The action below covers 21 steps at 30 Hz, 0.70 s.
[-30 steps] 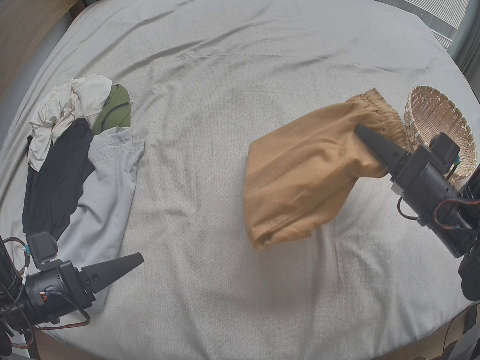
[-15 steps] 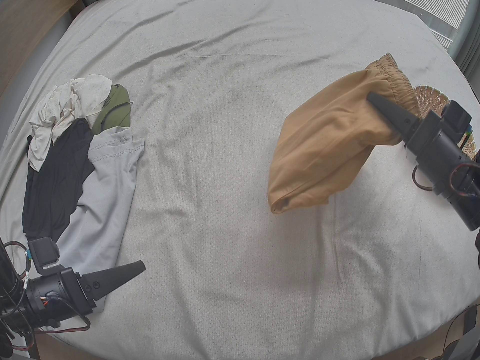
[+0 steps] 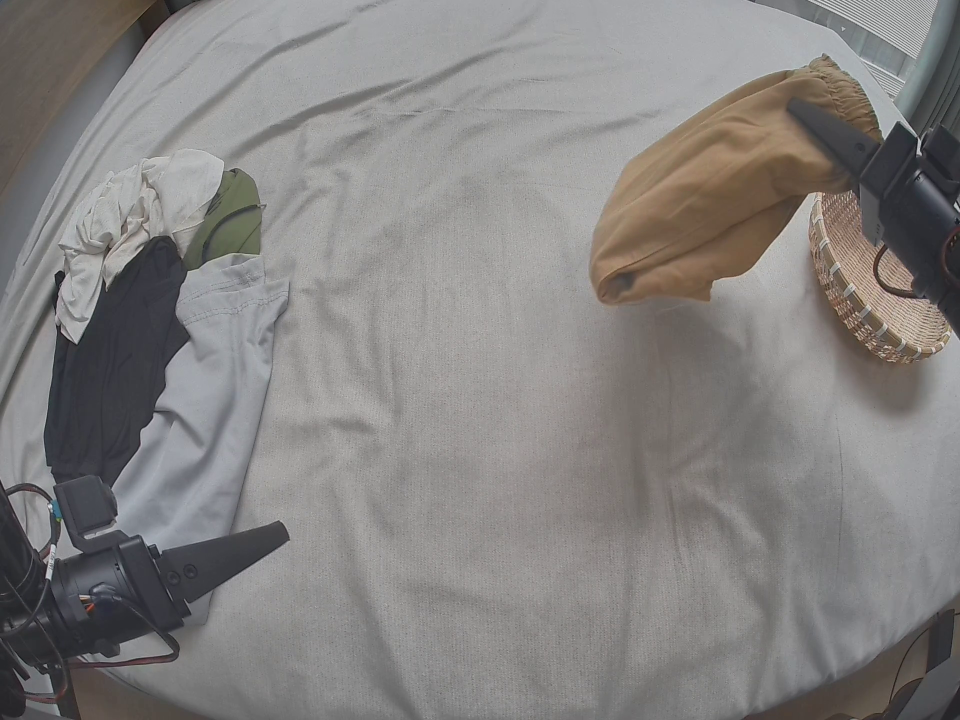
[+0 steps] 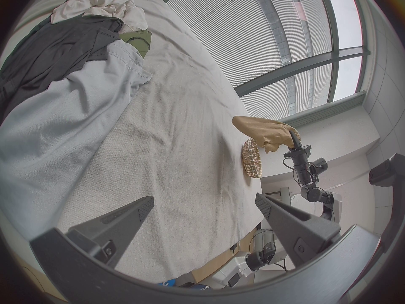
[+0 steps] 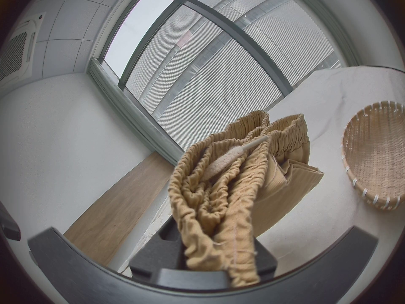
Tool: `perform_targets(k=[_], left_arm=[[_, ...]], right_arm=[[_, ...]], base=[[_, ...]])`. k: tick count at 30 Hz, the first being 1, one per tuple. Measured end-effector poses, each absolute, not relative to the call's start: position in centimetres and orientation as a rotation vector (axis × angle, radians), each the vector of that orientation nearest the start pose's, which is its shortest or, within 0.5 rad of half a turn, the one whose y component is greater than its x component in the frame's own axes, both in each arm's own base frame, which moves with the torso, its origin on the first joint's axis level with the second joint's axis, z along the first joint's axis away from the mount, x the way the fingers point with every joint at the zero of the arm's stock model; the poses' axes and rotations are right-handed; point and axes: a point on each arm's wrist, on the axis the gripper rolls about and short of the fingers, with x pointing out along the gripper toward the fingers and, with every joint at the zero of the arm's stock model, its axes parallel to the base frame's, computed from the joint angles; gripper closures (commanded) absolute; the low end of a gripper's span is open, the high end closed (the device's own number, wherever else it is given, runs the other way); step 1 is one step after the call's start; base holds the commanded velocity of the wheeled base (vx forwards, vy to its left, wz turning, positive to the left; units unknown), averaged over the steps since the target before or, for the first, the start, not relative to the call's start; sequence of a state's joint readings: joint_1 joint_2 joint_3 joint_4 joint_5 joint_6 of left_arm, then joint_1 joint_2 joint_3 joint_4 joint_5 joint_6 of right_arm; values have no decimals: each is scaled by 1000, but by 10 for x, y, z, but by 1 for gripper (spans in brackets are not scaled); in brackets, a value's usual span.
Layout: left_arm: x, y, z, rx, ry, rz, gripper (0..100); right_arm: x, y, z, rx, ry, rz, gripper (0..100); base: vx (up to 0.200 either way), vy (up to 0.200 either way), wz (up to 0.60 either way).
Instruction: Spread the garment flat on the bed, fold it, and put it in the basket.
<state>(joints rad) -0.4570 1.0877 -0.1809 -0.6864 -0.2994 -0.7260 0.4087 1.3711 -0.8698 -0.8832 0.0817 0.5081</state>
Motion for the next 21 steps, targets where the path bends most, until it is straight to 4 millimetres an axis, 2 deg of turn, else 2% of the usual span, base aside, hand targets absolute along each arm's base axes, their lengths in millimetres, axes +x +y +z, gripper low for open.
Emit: perform_targets(k=[12, 17, 21], left_arm=[[109, -61, 150, -670, 492, -636, 0], [108, -60, 149, -669, 495, -633, 0], [107, -60, 149, -669, 495, -633, 0]], right_arm=[[207, 71, 346, 488, -353, 488, 100], [208, 56, 361, 471, -417, 433, 100], [212, 42, 365, 455, -421, 364, 100]], base=[[0, 0, 0], [0, 0, 0], [0, 0, 0]])
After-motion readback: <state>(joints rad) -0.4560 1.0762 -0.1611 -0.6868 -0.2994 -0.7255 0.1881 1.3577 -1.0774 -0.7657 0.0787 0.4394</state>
